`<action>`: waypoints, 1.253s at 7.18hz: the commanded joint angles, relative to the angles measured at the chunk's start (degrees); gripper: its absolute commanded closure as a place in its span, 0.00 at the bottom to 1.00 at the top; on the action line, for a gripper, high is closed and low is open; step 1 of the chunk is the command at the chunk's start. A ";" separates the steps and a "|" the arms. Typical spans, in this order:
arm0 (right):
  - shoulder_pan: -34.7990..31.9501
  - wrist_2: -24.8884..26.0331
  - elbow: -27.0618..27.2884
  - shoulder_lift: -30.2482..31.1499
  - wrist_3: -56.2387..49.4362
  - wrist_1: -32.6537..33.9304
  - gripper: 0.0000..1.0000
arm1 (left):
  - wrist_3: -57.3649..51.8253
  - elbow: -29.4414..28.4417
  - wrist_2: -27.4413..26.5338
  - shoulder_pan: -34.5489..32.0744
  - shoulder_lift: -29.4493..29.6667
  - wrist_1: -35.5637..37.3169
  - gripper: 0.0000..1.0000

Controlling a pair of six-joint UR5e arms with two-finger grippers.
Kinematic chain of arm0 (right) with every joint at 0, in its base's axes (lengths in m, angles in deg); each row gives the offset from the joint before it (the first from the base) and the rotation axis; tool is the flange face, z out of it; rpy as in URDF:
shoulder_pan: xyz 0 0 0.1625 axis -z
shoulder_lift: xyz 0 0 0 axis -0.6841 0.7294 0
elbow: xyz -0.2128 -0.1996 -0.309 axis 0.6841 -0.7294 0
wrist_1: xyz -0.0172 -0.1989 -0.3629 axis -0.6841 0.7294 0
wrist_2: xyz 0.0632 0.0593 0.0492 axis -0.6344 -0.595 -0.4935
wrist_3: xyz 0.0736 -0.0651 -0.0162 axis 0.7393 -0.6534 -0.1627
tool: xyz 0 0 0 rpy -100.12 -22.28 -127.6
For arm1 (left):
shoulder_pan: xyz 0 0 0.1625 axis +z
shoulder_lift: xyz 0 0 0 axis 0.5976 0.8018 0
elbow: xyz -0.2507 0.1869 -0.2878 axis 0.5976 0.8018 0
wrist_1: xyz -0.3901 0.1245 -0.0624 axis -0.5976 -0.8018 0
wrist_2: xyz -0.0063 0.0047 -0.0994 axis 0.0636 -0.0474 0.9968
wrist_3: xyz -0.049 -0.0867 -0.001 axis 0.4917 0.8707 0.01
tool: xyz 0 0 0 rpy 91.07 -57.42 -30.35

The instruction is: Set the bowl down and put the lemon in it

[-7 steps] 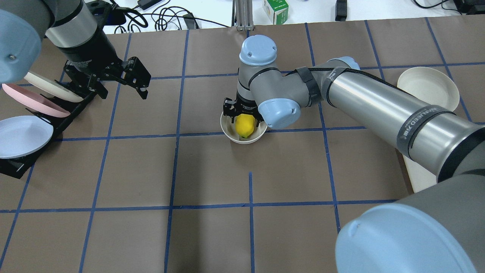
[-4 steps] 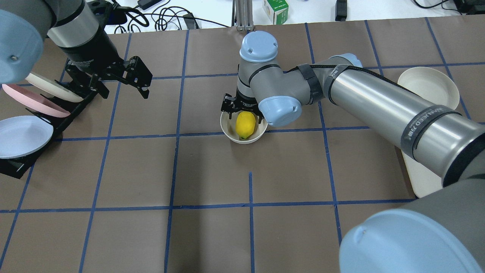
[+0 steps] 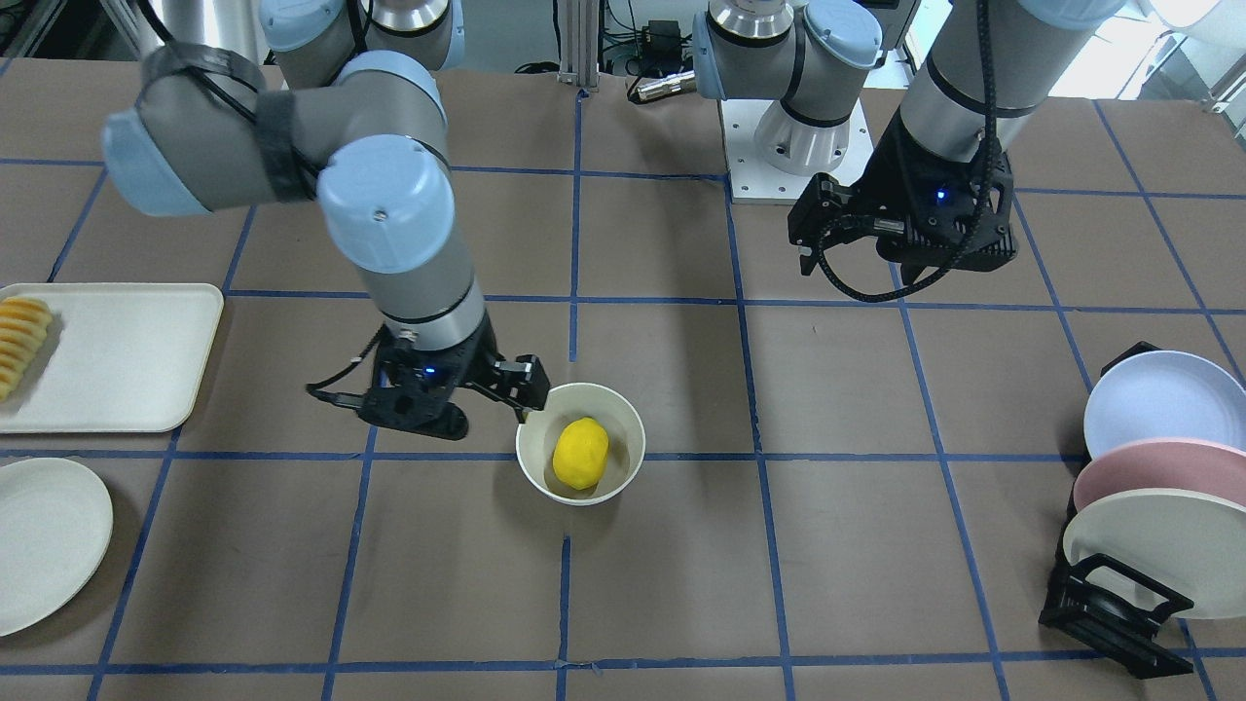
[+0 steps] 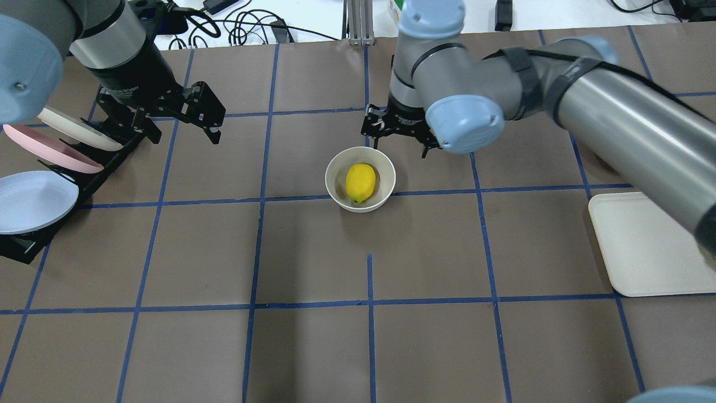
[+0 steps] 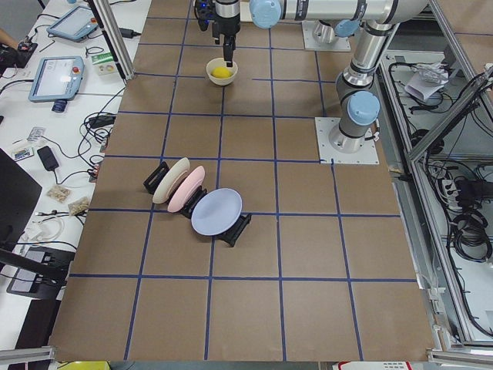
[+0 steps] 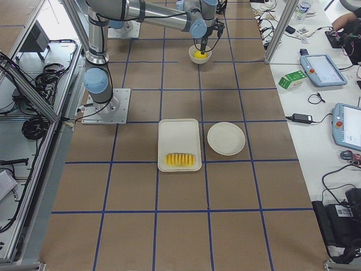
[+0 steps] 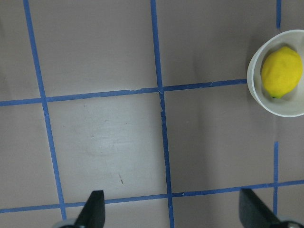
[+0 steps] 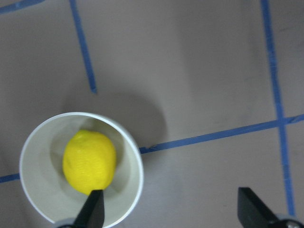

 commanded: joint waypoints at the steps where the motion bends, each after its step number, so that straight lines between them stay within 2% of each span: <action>1: 9.49 0.50 -0.02 7.02 -6.74 -6.01 0.00 | -0.08 -0.08 -0.07 0.00 -0.02 0.22 0.00; 2: 12.41 1.46 0.33 7.47 -7.01 -8.72 0.00 | 0.01 -0.26 -0.07 0.00 -0.11 0.22 0.00; 3: 12.70 5.30 0.16 10.26 -7.18 -12.14 0.00 | 0.01 -0.17 -0.07 0.00 -0.11 0.22 0.00; 4: 12.87 5.60 1.03 12.29 -7.62 -12.87 0.00 | 0.01 -0.34 -0.07 0.00 -0.11 0.22 0.00; 7: 12.18 4.99 1.21 14.67 -11.49 -13.32 0.00 | 0.01 -0.52 -0.25 0.09 -0.28 0.14 0.00; 9: 12.08 2.19 1.21 17.13 -11.58 -13.40 0.00 | 0.01 -0.17 -0.16 0.09 -0.28 0.14 0.00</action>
